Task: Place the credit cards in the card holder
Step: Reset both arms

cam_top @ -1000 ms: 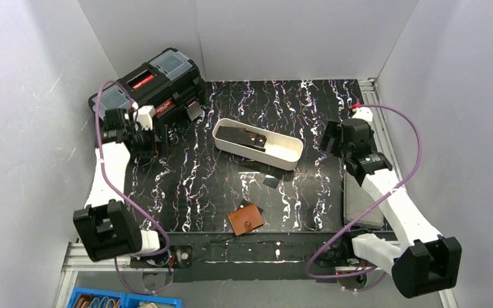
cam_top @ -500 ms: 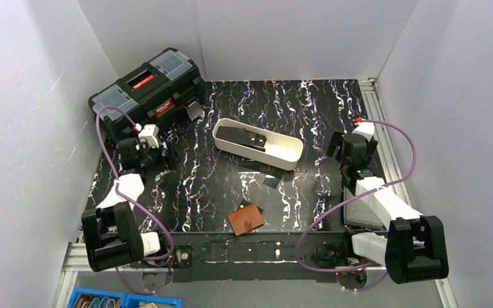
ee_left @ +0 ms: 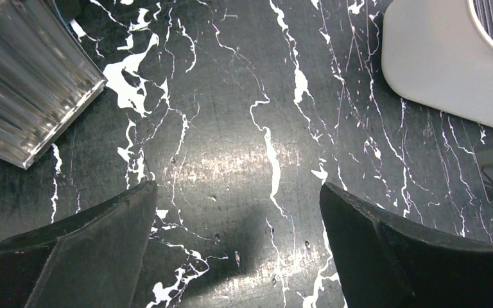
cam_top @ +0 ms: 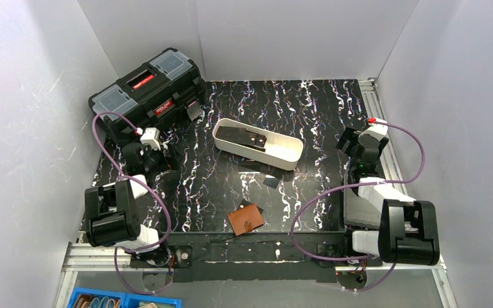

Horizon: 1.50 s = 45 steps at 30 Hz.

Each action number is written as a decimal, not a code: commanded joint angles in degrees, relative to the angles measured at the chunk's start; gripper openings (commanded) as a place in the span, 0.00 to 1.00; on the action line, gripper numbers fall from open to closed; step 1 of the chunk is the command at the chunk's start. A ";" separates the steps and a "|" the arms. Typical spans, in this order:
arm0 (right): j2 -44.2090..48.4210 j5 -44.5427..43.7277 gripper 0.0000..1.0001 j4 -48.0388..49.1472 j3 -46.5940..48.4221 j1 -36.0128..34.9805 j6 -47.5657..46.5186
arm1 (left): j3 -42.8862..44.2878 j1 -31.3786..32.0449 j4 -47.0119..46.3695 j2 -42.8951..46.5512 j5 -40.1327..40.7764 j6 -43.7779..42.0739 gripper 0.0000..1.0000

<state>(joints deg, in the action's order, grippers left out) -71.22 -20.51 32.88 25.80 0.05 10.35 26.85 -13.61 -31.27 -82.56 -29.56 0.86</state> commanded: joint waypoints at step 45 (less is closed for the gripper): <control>-4.95 12.47 0.98 25.01 -11.39 2.14 -5.43 | -10.46 10.09 -27.34 -2.14 14.99 -2.41 0.98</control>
<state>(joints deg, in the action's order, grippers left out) -76.34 -8.73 55.44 13.87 2.13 4.71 15.55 -3.27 -56.64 -85.10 -14.22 -0.47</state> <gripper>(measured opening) 0.983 0.982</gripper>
